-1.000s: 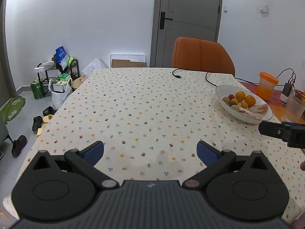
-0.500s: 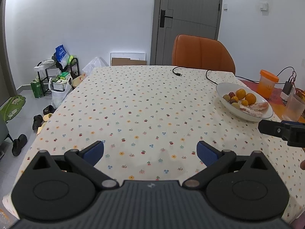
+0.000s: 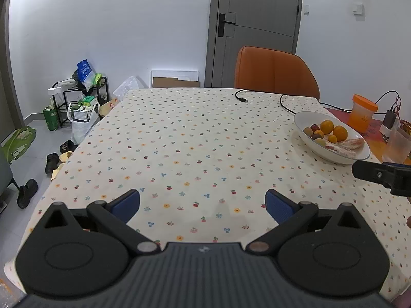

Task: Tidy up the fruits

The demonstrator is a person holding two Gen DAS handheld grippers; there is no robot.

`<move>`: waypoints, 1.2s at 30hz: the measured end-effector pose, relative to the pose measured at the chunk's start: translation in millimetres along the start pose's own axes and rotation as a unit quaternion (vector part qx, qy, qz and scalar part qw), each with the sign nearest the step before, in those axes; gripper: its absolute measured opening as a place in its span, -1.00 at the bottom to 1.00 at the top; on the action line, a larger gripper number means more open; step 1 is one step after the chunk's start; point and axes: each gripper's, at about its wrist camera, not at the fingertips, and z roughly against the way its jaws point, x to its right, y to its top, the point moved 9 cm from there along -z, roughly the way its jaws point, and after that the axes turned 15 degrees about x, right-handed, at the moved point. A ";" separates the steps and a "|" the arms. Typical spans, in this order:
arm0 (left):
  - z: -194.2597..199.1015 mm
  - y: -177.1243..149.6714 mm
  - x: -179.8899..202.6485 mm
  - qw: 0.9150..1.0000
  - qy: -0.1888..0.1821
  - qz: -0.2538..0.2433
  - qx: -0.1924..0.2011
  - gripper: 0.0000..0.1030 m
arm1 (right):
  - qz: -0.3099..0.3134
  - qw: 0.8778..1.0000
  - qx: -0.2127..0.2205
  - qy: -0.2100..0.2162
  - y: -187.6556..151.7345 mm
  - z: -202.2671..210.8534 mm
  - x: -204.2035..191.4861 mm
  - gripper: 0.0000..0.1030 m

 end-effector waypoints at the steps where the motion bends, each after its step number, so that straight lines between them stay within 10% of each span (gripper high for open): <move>1: 0.1 -0.1 -0.1 1.000 0.000 0.000 0.000 0.99 | 0.000 1.000 0.000 0.000 0.1 0.1 0.1 1.00; 36: -1.5 -3.7 -1.4 1.000 0.004 0.002 -0.005 0.99 | 0.001 1.000 -0.006 0.002 -5.0 -2.2 -0.2 1.00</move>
